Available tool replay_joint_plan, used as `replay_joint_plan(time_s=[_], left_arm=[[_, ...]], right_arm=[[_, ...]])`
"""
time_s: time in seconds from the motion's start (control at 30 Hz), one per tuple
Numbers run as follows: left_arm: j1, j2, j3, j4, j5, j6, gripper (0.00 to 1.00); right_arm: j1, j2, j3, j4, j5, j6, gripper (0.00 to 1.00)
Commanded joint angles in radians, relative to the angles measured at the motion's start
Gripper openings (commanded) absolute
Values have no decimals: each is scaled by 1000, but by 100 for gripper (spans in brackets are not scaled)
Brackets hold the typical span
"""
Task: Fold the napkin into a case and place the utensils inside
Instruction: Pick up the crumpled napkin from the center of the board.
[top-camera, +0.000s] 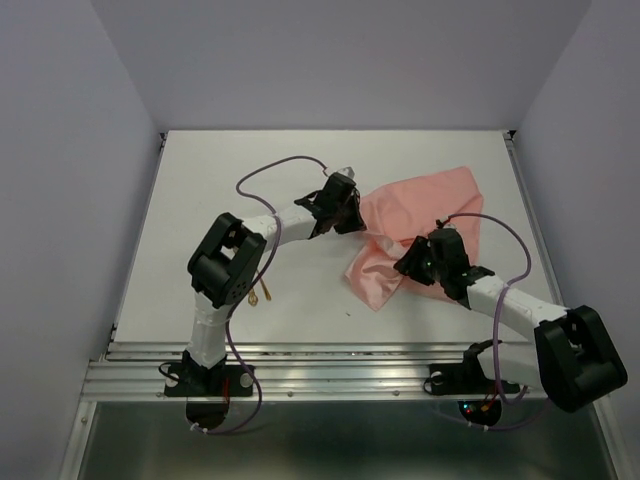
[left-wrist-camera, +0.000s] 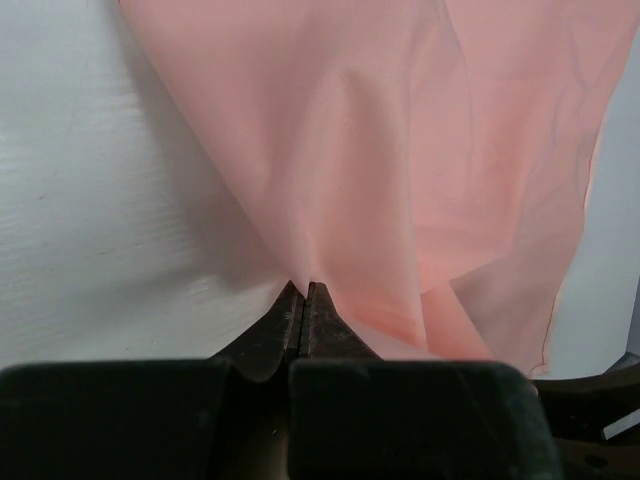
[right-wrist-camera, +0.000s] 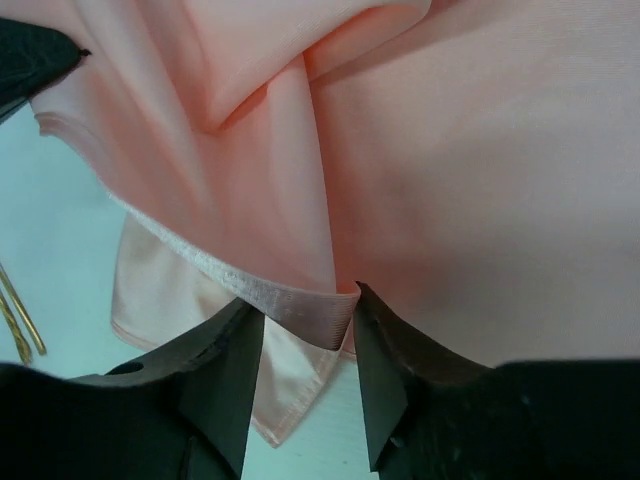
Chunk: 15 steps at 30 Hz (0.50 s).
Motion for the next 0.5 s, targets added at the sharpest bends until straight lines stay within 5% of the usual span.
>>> replay_joint_plan(time_s=[0.0,0.17,0.47], left_arm=[[4,-50,88,-63,-43,61,0],[17,-105,96,-110,-44,87,0],[153,-210,220,-272,-141,226,0]], right_arm=[[16,10,65,34,126,45,37],[16,19,90,9,199,53,1],[16,73,321,-99,371,-27,1]])
